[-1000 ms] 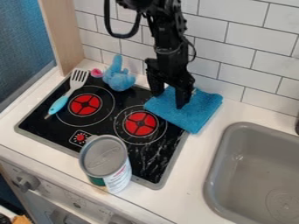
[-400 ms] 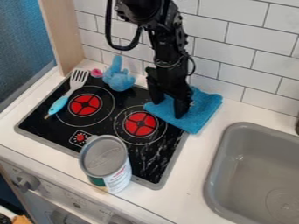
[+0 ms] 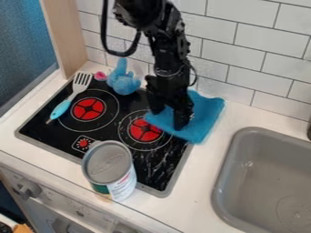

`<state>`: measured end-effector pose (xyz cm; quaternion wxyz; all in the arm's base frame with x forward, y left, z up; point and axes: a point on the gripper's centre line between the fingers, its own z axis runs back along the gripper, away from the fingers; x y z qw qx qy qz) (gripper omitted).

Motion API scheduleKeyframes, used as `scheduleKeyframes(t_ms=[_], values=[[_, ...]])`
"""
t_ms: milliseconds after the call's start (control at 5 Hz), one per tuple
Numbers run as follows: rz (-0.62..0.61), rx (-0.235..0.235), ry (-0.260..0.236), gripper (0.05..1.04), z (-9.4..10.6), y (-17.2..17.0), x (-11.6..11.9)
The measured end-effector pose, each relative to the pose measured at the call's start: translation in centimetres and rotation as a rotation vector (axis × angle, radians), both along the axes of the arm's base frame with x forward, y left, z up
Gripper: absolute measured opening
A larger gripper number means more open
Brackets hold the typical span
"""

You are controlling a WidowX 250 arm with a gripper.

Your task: Moved the blue cloth from the right side of the stove to the burner on the left side

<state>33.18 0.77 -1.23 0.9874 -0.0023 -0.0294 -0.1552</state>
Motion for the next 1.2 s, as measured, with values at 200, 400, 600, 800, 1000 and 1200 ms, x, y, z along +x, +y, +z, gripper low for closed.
scheduleKeyframes(t_ms=[200,400,600,800,1000,1200], values=[[0.003,0.011,0.027,0.999,0.0,0.7,-1.8],[0.025,0.016,0.032,0.999,0.0,1.6,-3.4],[0.107,0.014,0.031,1.001,-0.1,3.6,-4.6],[0.167,0.035,0.028,1.001,-0.1,5.1,-4.7],[0.216,0.053,0.018,1.001,-0.1,7.1,-4.8],[0.286,0.063,0.021,1.001,0.1,9.6,-5.3]])
